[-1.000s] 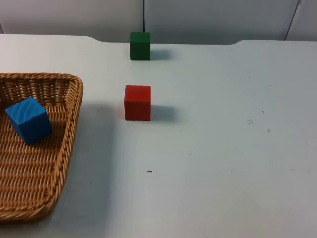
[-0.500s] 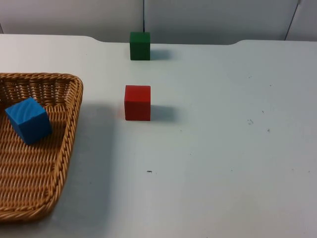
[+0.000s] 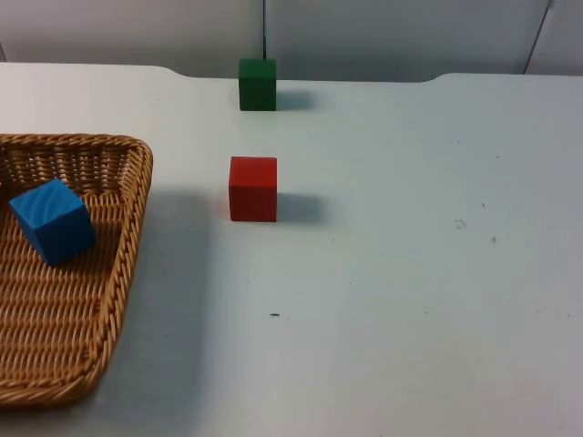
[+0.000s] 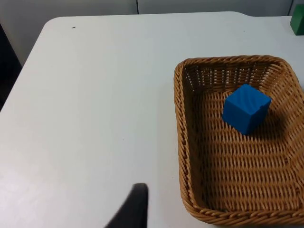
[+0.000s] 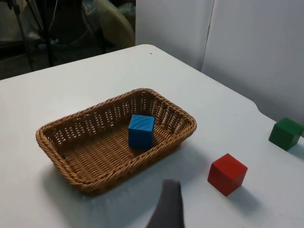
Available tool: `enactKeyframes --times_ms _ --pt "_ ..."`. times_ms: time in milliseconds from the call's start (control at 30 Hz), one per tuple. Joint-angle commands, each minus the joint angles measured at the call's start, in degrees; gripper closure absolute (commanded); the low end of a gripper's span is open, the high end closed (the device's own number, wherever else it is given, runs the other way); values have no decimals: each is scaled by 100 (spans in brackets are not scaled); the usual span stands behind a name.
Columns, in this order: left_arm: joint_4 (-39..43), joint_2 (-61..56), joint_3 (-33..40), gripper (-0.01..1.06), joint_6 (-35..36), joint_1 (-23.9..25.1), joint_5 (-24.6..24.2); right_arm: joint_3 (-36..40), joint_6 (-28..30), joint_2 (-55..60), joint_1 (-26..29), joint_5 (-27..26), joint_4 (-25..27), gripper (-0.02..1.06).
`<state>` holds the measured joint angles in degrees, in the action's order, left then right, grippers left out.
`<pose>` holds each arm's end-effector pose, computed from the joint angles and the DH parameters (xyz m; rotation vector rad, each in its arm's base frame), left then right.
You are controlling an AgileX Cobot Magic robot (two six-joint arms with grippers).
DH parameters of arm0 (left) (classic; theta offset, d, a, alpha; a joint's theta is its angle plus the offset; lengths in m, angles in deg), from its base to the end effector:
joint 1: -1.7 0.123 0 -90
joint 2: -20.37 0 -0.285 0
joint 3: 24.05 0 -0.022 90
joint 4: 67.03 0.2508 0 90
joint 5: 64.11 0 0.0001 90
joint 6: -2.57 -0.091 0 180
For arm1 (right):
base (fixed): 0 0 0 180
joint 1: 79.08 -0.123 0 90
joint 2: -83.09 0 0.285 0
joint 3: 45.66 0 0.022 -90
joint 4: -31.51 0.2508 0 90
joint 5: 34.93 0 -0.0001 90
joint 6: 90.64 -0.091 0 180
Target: Pick up the basket with the left hand and place the blue cube into the basket with the right hand.
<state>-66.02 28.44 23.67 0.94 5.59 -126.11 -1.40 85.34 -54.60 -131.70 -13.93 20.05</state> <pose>-0.0068 0.0010 0.2797 -0.0417 2.0562 0.0809 0.0810 0.0954 0.3249 -0.8958 1.6740 0.4837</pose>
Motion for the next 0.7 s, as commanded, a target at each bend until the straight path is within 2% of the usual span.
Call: enactKeyframes --times_ms 0,200,333,400,433,600,633,667 --pt "-22 -28 18 -1 15 -16 26 25 -1 -44 -4 2 -70 34" --pt "-22 -28 18 0 15 -16 26 25 -1 -57 -4 114 -28 34" --pt "-22 -28 18 0 15 -16 26 25 9 -272 -4 428 -12 34" --pt "-22 -28 18 0 15 -16 26 25 10 -620 -4 862 -22 34" --pt "-22 -28 18 0 15 -16 26 25 10 -620 -4 862 -22 34" --pt "-22 -28 18 0 15 -16 26 25 10 -1843 -4 1953 -22 34" --pt "-22 -28 18 0 15 -16 26 25 10 -1843 -4 1953 -22 34" --pt "-22 -28 18 0 15 -16 26 25 10 -2065 -4 2172 -22 34"
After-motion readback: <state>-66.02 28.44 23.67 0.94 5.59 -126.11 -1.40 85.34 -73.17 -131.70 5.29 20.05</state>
